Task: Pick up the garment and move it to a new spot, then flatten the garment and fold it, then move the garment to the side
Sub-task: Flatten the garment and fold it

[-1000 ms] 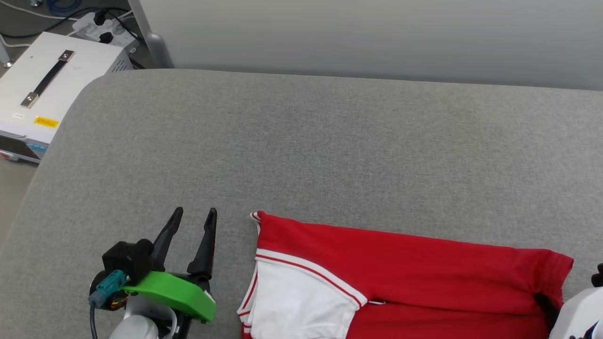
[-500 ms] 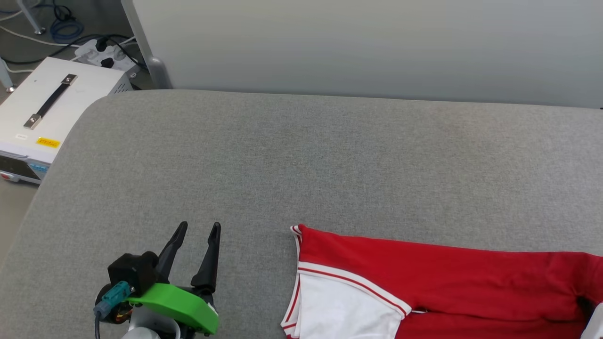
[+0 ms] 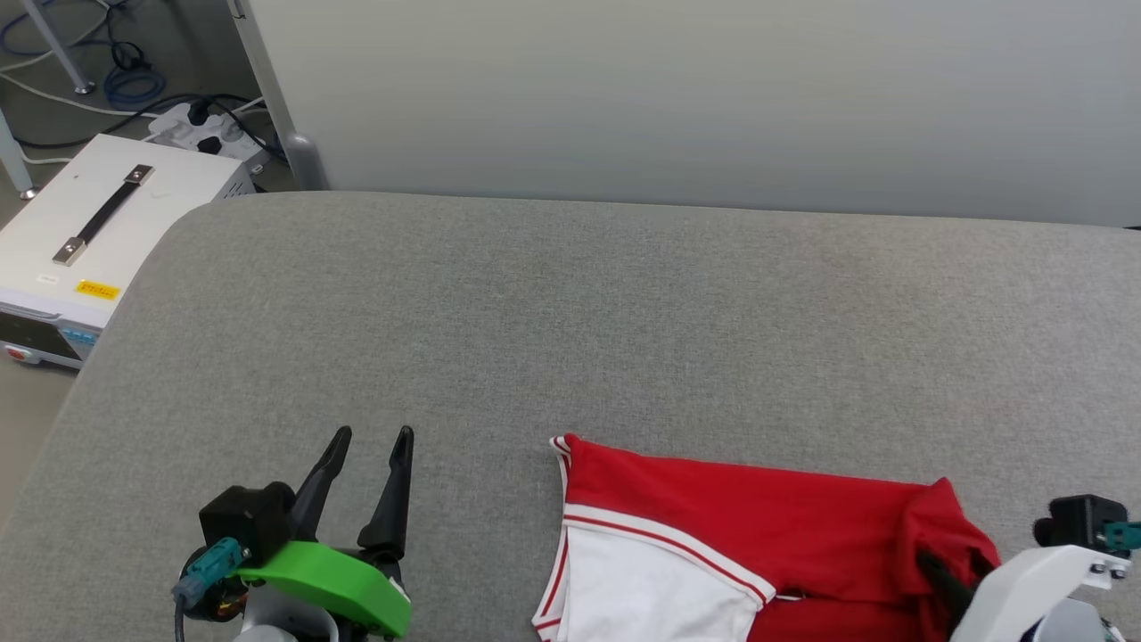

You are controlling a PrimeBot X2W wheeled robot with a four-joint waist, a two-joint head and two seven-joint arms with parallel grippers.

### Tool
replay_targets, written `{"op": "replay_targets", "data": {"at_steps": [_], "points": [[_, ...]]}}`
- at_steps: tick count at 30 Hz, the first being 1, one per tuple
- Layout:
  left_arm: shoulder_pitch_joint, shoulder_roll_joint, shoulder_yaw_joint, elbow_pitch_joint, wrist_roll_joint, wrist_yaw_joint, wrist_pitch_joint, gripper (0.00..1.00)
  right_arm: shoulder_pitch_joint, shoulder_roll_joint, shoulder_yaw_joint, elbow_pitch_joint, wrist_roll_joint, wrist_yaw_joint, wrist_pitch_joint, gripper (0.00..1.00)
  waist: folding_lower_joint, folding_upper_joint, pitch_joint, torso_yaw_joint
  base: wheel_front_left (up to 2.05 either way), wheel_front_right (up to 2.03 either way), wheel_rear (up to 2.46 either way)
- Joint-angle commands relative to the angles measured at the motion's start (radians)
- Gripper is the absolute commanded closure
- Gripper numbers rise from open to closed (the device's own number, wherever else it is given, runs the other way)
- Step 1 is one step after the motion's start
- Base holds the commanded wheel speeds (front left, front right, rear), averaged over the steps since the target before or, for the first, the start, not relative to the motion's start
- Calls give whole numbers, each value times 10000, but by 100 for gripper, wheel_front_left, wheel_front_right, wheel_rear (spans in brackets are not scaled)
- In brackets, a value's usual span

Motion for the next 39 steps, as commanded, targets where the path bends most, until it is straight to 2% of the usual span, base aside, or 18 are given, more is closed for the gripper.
{"op": "replay_targets", "data": {"at_steps": [1, 6, 13, 20, 29, 30, 31, 34, 39], "points": [[180, -50, 49, 27, 6, -46, -59, 0, 105, 126, 187, -216, 86, -7, 107, 100, 0, -1, -16, 26, 0, 0, 0], [183, -41, 109, 10, 11, -35, -59, 0, 44, 541, 984, -824, 396, -7, 392, 100, 0, -1, -48, 125, 0, 0, 0], [180, 8, 164, -14, -21, -16, -59, 0, -442, 676, 2467, -908, 930, -7, 303, 100, 0, -1, -24, 247, 0, 0, 0], [90, -6, 138, -18, -25, -23, -56, 0, -1365, 681, 4054, -70, 1219, -7, -267, 100, 0, -1, 90, 486, 0, 0, 0], [-276, -31, 94, 94, -36, -99, -35, 0, -2361, 682, 4918, 1664, 1261, -7, -876, 100, 0, -1, 277, 1032, 0, 0, 0], [-302, -44, 81, 115, -28, -97, -35, 0, -2470, 682, 5002, 1908, 1238, -7, -989, 67, 0, -1, 282, 1086, 0, 0, 0], [-322, -60, 66, 131, -24, -99, -36, 0, -2562, 683, 5097, 2171, 1196, -7, -1055, 0, 0, -1, 282, 1135, 0, 0, 0], [-326, -87, 41, 162, -20, -105, -38, 0, -2781, 683, 5553, 2554, 1229, -7, -1268, 0, 0, -1, 262, 1213, 0, 0, 0], [-242, -63, 78, 211, -36, -99, -42, 0, -3045, 683, 6316, 2578, 1990, -7, -1568, 0, 0, -1, 160, 1189, 0, 0, 0]]}}
